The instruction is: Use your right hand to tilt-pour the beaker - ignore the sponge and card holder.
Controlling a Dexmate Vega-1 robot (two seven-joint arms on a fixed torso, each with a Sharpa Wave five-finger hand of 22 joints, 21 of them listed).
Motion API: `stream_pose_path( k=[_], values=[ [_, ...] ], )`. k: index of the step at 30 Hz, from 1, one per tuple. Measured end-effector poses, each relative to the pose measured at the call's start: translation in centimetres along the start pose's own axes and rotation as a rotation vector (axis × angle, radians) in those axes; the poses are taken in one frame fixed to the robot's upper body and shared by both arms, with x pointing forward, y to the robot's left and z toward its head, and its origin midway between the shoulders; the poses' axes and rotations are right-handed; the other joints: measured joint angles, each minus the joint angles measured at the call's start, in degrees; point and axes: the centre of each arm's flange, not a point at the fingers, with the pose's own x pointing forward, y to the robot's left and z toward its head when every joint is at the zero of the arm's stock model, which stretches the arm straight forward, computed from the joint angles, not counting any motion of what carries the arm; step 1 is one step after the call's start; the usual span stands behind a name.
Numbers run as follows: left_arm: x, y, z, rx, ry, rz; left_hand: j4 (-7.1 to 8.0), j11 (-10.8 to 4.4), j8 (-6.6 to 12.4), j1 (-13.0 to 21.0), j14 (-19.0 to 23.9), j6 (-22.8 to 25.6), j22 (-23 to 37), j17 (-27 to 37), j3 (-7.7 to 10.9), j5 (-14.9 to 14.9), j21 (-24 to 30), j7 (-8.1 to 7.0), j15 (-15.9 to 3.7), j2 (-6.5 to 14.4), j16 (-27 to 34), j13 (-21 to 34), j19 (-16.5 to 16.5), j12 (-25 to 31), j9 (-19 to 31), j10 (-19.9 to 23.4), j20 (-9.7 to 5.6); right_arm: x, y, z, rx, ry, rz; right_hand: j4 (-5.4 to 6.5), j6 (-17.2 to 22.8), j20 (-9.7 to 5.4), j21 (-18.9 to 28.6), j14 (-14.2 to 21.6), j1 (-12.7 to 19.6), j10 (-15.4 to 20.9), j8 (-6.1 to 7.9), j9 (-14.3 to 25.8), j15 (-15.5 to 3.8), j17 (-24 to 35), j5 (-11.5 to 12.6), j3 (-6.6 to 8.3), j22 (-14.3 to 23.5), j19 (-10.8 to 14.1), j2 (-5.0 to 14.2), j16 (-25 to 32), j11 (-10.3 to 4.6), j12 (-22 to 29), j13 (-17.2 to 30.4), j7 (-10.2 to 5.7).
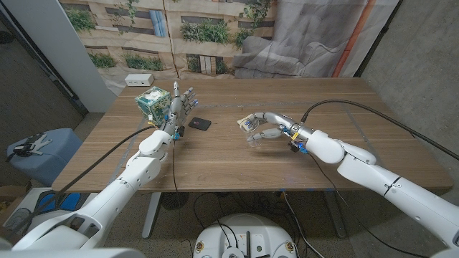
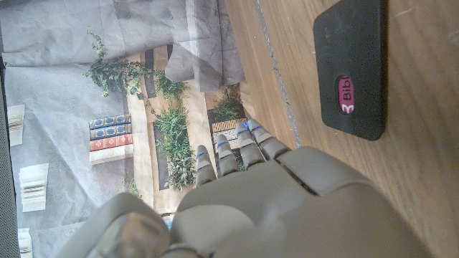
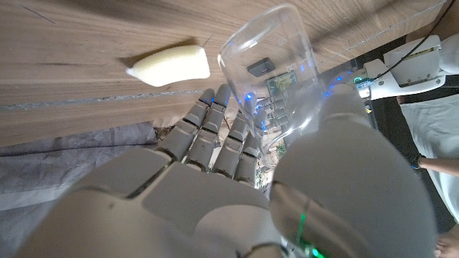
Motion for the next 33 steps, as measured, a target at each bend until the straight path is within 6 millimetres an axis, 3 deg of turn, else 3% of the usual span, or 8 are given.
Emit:
stream_pose_path(
  k=[33],
  values=[
    [0.0,0.0,0.0,0.0,-0.001,0.0,0.0,0.0,0.0,0.0,0.0,0.0,0.0,0.0,0.0,0.0,0.0,0.0,0.0,0.0,0.0,0.0,0.0,0.0,0.0,0.0,0.0,-0.4,4.7,-1.6,0.081,-0.059,-0.107,-0.09,-0.01,0.1,0.0,-1.74,0.0,0.71,0.01,0.02,0.31,0.53,-0.03,-0.09,-0.02,-1.15,0.0,-0.64,-0.07,-0.68,0.64,-0.01]
  ],
)
